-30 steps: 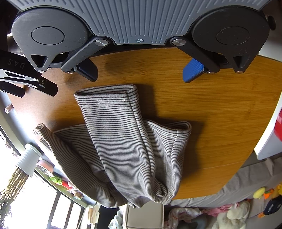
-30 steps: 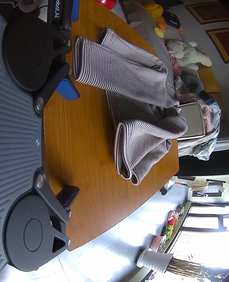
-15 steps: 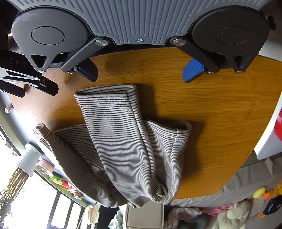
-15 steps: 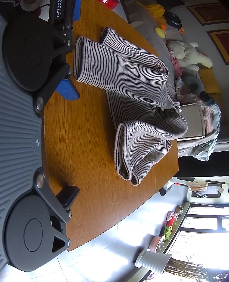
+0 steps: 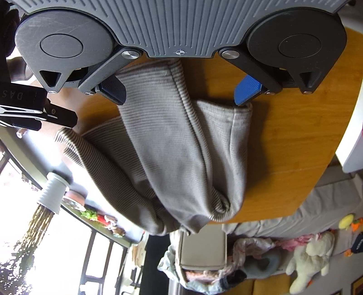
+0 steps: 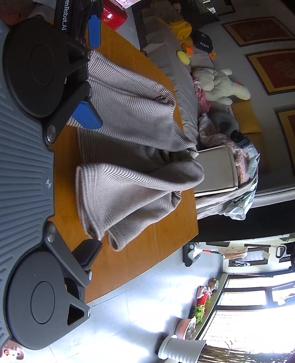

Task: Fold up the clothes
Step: 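Lower both tools onto the sweater and grasp its hem edge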

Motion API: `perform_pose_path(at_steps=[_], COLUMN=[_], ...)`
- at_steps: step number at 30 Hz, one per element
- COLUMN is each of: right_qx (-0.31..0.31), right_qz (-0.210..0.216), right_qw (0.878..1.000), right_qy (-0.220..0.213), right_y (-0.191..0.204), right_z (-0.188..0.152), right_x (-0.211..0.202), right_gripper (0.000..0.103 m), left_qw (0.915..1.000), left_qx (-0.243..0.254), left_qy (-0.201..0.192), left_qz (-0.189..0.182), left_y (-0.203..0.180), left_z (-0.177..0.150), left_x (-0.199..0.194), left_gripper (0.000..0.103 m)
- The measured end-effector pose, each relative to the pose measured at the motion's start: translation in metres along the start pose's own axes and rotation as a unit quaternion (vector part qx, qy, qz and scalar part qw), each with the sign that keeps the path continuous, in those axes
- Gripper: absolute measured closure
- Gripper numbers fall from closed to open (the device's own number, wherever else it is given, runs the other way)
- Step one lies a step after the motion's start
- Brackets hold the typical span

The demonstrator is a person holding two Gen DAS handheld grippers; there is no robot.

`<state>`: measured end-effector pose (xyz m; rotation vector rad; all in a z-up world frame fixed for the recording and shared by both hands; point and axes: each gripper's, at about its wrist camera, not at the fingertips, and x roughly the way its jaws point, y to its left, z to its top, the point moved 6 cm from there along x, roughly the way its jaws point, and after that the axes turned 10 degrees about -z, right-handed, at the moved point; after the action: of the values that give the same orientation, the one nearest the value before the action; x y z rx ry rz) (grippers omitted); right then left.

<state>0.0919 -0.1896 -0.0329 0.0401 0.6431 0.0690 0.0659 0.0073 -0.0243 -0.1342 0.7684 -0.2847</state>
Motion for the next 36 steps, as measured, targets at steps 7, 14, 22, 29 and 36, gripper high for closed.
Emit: perform_pose_path(at_steps=[7,14,22,29,36], right_qx=[0.006,0.056,-0.035,-0.059,0.009], right_qz=[0.043,0.056,0.001,0.008,0.046], right_qw=[0.998,0.997,0.998,0.997,0.998], right_qy=[-0.035,0.008,0.050,0.046,0.038], right_y=[0.018,0.027,0.045,0.036,0.000], right_z=[0.060,0.094,0.070,0.034,0.013], right_x=[0.054,0.150,0.182,0.134,0.097], right_gripper=[0.000,0.000,0.000,0.000,0.000], left_qw=[0.9987,0.9979,0.9978,0.9965,0.9796], left_qx=[0.026,0.017,-0.011,0.005,-0.042], left_qy=[-0.037,-0.030,-0.019,-0.015,0.005], left_qz=[-0.024,-0.055,-0.063,-0.082,-0.196], left_y=[0.012,0.038,0.069,0.050,0.028], left_z=[0.045,0.077,0.065,0.034,0.020], left_x=[0.034,0.086,0.113,0.084,0.050], left_gripper=[0.000,0.000,0.000,0.000,0.000])
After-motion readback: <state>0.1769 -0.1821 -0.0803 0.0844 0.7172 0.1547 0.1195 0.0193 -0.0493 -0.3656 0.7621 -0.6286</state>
